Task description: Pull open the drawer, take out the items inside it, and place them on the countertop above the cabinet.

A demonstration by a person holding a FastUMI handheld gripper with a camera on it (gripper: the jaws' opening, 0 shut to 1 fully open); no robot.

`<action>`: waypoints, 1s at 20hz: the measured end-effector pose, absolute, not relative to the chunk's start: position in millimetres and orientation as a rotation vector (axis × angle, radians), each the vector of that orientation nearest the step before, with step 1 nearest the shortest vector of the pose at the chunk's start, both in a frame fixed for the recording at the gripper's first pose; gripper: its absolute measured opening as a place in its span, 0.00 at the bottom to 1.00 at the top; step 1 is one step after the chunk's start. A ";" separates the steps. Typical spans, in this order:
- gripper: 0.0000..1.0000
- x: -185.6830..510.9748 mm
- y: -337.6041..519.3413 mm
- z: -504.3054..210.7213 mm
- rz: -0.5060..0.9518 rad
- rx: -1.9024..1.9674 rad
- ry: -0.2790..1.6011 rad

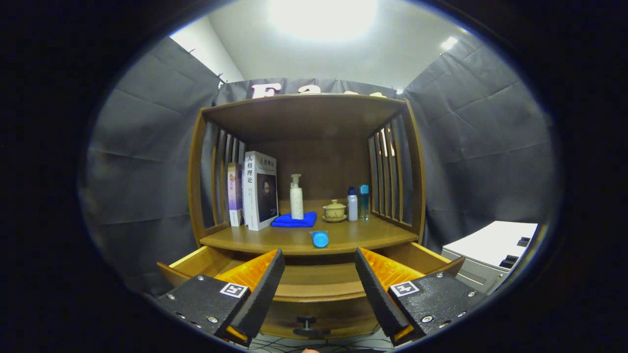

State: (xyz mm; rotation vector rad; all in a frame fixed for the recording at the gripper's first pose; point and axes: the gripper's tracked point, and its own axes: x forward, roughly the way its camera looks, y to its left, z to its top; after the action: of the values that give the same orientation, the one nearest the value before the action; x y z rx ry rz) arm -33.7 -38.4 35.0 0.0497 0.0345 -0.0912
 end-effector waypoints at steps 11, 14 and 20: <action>0.92 -67.2 -19.0 -43.5 -0.042 0.026 0.145; 0.92 -64.3 -23.0 -62.5 -0.039 0.027 0.178; 0.93 -45.1 -18.5 -73.5 0.017 0.022 0.190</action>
State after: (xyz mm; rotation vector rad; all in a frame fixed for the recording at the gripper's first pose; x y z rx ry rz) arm -45.1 -18.5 -73.5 0.0221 0.1896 0.0171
